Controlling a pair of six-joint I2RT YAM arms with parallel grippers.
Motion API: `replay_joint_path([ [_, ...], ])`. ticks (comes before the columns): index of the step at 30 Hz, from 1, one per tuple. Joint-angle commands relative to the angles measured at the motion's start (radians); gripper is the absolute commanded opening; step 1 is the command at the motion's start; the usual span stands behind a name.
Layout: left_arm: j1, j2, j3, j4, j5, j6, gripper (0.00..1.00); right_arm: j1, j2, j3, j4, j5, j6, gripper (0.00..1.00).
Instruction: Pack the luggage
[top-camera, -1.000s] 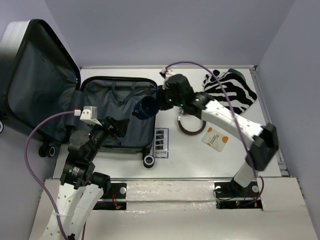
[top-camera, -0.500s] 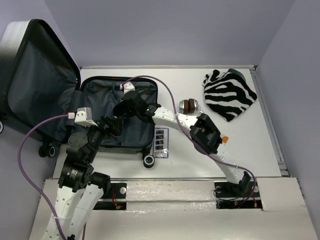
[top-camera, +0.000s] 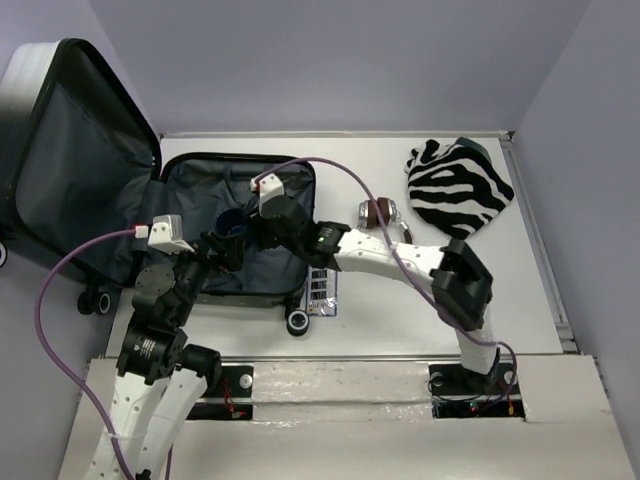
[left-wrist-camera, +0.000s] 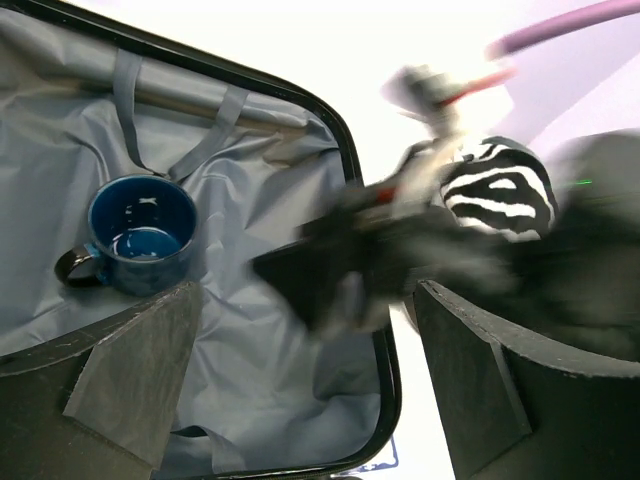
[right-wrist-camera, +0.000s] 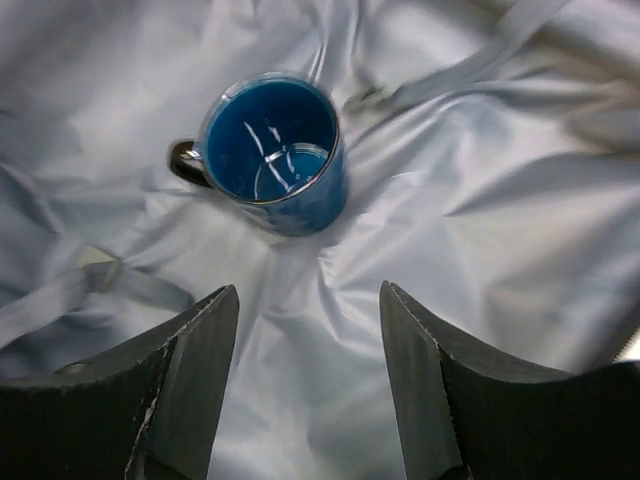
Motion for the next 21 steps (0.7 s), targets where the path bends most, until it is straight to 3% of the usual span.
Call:
replay_joint_path([
  [1,0.01,-0.002,0.032,0.041,-0.012,-0.003,0.99,-0.008,-0.246,-0.091,0.033,0.052,0.012,0.63],
  [4,0.01,0.001,0.025,0.05,0.0,0.002,0.99,-0.085,-0.353,-0.185,-0.053,0.111,0.052,0.52],
  [5,0.01,0.001,0.025,0.054,0.0,0.002,0.99,-0.12,-0.42,-0.272,-0.115,0.117,0.115,0.28],
  [7,0.01,-0.001,0.02,0.059,0.043,0.003,0.99,-0.209,-0.489,-0.375,-0.171,0.079,0.187,0.19],
  [8,0.01,-0.001,0.019,0.062,0.046,0.006,0.99,-0.299,-0.558,-0.491,-0.191,0.048,0.234,0.2],
  [9,0.01,-0.001,0.017,0.067,0.057,0.008,0.99,-0.339,-0.59,-0.542,-0.199,0.045,0.253,0.27],
  [10,0.01,-0.001,0.016,0.068,0.063,0.008,0.99,-0.405,-0.621,-0.588,-0.208,0.043,0.27,0.37],
  [11,0.01,-0.001,0.017,0.07,0.065,0.01,0.99,-0.436,-0.65,-0.629,-0.213,0.043,0.272,0.58],
  [13,0.01,-0.001,0.017,0.068,0.066,0.01,0.99,-0.499,-0.696,-0.706,-0.23,0.031,0.263,0.71],
  [15,0.008,0.001,0.016,0.07,0.069,0.01,0.99,-0.565,-0.698,-0.729,-0.237,-0.008,0.25,0.76],
  [21,0.008,0.005,0.016,0.073,0.077,0.013,0.99,-0.636,-0.605,-0.751,-0.254,-0.07,0.218,0.74],
])
